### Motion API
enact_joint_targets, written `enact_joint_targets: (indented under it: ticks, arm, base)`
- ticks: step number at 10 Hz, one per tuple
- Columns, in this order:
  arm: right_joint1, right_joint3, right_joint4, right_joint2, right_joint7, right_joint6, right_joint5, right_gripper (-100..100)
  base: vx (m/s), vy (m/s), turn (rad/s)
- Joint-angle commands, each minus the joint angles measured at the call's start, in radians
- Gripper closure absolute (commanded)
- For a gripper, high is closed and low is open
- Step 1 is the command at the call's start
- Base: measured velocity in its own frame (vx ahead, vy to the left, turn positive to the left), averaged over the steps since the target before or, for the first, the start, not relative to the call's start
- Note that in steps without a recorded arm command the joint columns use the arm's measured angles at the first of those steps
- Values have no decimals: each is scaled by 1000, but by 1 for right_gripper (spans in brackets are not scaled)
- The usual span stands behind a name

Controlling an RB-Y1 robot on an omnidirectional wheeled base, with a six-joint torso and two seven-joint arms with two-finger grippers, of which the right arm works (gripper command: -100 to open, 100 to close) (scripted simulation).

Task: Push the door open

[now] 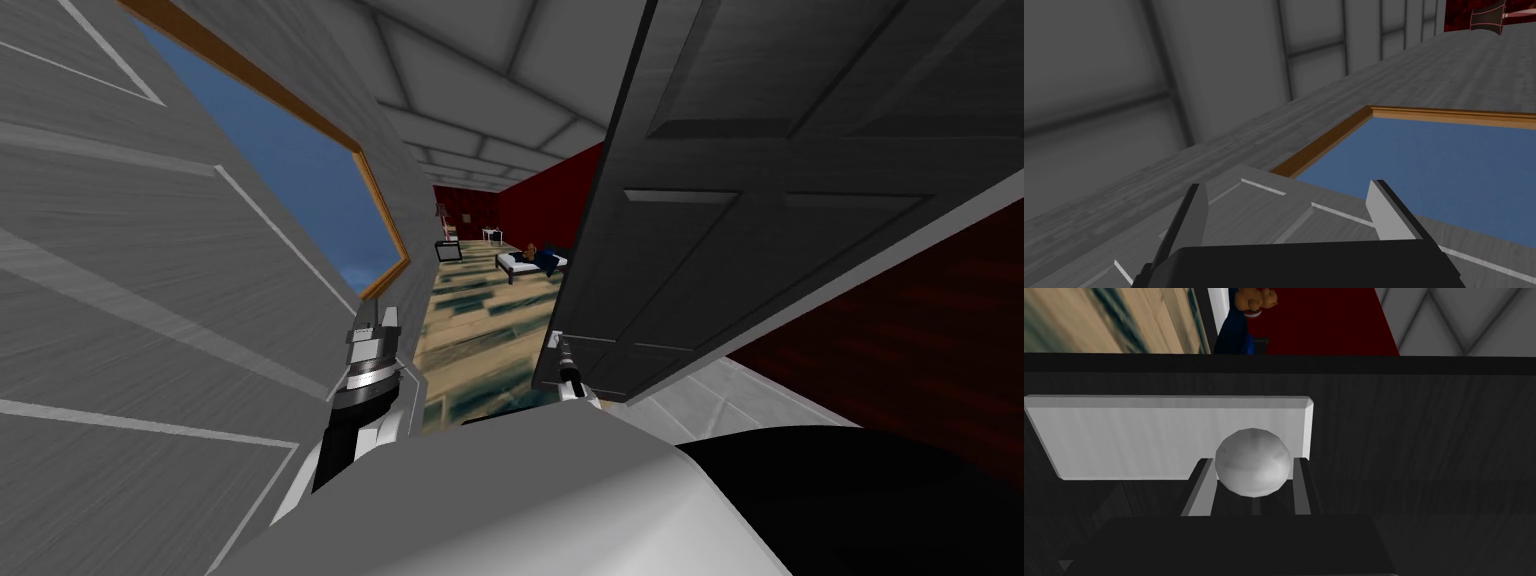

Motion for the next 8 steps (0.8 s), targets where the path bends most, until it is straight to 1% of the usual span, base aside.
enact_joint_targets:
  ticks: [1, 2, 3, 5, 8]
  arm:
    - [-1, -12, -3, -4, 4, -1, -8, 100]
    - [16, -6, -26, 4, 3, 11, -3, 100]
    - [19, -18, -31, 2, 6, 14, -10, 100]
    - [20, -35, -31, 1, 13, 14, -18, 100]
    - [23, -68, -31, -2, 25, 14, -34, 100]
  base:
    - [184, 71, -55]
    - [80, 24, -34]
    - [120, 4, -35]
    - [185, 23, -44]
    - [226, 31, -52]
